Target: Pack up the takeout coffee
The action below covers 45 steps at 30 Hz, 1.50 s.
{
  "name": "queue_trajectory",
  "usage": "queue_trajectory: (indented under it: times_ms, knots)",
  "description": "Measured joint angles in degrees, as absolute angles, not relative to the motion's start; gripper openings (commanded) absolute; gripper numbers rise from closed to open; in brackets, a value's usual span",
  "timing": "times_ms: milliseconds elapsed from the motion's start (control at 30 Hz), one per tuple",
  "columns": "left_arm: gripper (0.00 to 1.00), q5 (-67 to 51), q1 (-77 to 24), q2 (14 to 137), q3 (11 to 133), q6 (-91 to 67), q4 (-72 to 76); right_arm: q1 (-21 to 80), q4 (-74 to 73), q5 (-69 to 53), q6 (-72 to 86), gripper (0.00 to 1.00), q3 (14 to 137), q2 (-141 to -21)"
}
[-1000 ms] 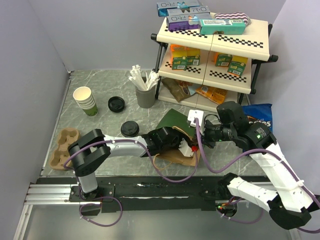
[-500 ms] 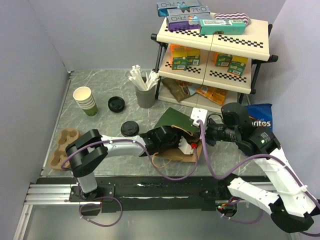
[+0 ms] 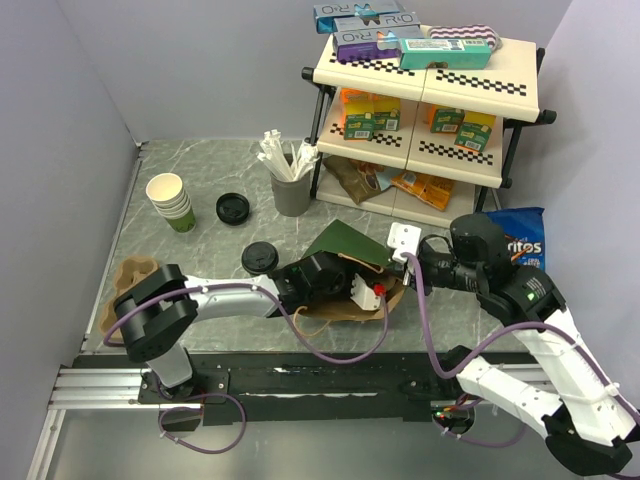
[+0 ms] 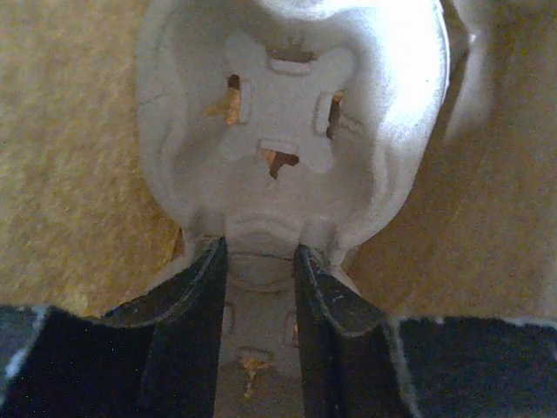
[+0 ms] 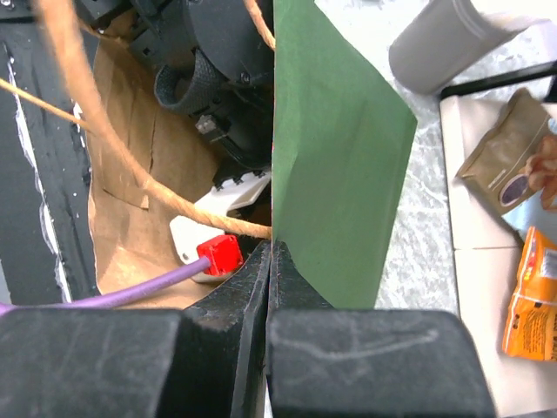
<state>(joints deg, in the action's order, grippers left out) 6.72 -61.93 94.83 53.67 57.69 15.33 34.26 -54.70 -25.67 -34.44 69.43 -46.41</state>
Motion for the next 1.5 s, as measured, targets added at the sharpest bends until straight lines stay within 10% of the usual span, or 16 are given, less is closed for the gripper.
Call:
queue_trajectory:
  times_ms: [667,900,1500]
  knots:
    - [0.01,0.3,-61.6,91.9,50.7,58.8,15.9,34.2,-52.9,-27.9,-34.9,0.0,65.5,-43.2]
    - [0.55,-0.7,-61.5,95.9,51.4,58.7,19.8,34.2,-54.9,-27.7,-35.7,0.0,65.5,-43.5]
    - [0.85,2.9,-59.8,96.4,51.6,55.0,20.2,34.2,-56.6,-27.2,-36.0,0.0,65.5,-43.3]
